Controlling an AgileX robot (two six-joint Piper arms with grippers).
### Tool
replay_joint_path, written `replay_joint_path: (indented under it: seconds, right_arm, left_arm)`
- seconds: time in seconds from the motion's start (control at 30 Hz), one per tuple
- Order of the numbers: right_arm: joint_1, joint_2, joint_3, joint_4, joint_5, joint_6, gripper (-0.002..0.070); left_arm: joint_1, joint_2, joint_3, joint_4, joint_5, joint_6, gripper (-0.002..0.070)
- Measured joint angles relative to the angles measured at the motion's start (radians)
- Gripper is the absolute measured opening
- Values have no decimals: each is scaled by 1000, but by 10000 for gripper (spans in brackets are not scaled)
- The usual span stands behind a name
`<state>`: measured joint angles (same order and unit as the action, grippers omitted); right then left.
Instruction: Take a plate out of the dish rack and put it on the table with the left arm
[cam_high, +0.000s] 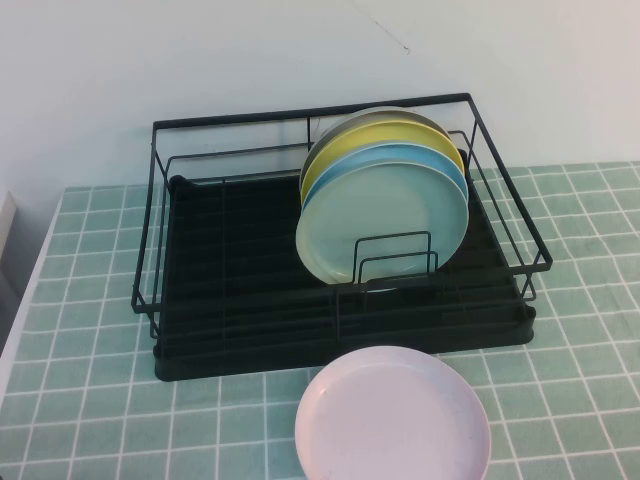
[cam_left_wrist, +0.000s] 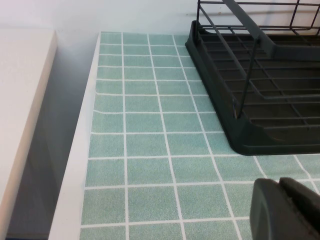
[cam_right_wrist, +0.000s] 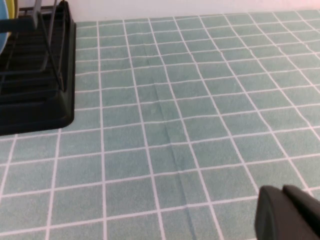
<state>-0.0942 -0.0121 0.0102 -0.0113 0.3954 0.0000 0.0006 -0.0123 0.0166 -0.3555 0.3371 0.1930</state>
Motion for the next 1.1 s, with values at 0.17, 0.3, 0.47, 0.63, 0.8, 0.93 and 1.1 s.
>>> replay_joint_path:
  seconds: [0.17,0.3,0.47,0.63,0.8,0.93,1.1]
  right_arm:
    - [0,0,0,0,0,0,-2]
    - [0,0,0,0,0,0,-2]
    - [0,0,0,0,0,0,-2]
    - [0,0,0,0,0,0,-2]
    - [0,0,0,0,0,0,-2]
    - [0,0,0,0,0,0,-2]
    - [0,0,0,0,0,0,-2]
  left_arm:
    - [0,0,0,0,0,0,-3]
    - [0,0,0,0,0,0,-3]
    - [0,0,0,0,0,0,-3]
    - [0,0,0,2,0,38,-3]
    - [0,-1,0,6,0,115,-3]
    - [0,-1,0,6,0,136,-3]
    - [0,-1,0,4,0,139,-3]
